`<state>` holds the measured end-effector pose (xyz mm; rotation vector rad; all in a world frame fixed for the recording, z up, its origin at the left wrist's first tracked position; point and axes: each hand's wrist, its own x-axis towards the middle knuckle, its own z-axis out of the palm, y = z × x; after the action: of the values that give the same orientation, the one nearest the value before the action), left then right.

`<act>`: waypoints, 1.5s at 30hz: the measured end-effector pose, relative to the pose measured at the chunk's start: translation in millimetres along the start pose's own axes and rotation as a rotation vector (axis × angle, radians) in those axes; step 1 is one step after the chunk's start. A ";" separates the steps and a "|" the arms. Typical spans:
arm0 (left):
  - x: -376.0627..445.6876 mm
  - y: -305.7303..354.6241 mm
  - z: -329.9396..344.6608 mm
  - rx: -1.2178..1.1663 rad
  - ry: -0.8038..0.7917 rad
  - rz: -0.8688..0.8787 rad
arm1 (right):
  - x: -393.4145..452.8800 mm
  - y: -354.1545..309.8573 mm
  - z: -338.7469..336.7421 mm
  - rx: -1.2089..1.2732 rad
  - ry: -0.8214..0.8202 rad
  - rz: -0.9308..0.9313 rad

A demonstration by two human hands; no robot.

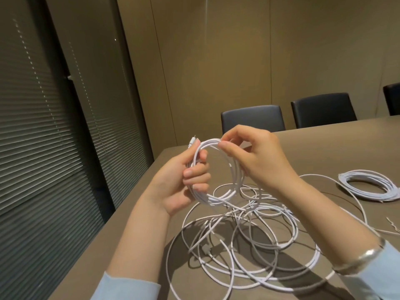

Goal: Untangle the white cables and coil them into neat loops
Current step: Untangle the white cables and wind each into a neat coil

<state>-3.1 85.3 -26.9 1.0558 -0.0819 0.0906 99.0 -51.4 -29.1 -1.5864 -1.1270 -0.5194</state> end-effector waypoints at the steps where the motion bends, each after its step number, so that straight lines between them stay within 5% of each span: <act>1: 0.0 0.8 -1.4 -0.021 -0.030 -0.016 | -0.1 -1.8 0.5 0.002 0.005 -0.003; 6: -0.1 10.7 -14.8 -0.189 -0.058 0.071 | -0.6 -1.4 4.4 0.539 0.064 0.340; 8: -2.6 16.5 -23.2 -0.236 0.016 0.139 | -3.7 6.2 11.7 0.556 0.031 0.519; 13: -9.4 24.1 -40.2 -0.353 0.099 0.234 | -25.6 22.3 35.8 0.420 -0.569 0.532; 16: -10.0 26.7 -43.7 -0.328 0.195 0.277 | -33.6 17.7 43.6 0.293 -0.744 0.380; 21: -12.1 32.1 -56.3 -0.367 0.346 0.380 | -24.1 27.1 28.1 0.091 -0.603 0.316; 31: -35.9 51.4 -94.6 -0.566 0.415 0.567 | -9.6 99.6 -30.7 -0.383 -0.202 0.603; 35: -29.1 46.3 -87.7 -0.535 0.431 0.535 | -6.8 94.7 -29.9 -0.367 -0.324 0.654; 41: -14.5 37.5 -68.7 -0.427 0.419 0.452 | -1.0 47.2 -15.2 -0.070 -0.367 0.451; 45: -9.4 33.2 -57.2 -0.428 0.373 0.408 | -13.6 6.7 13.5 0.076 -0.568 0.300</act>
<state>-14.8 151.1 -27.3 0.5694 0.0225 0.6113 95.7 -44.3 -47.9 -1.8493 -1.2658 0.1889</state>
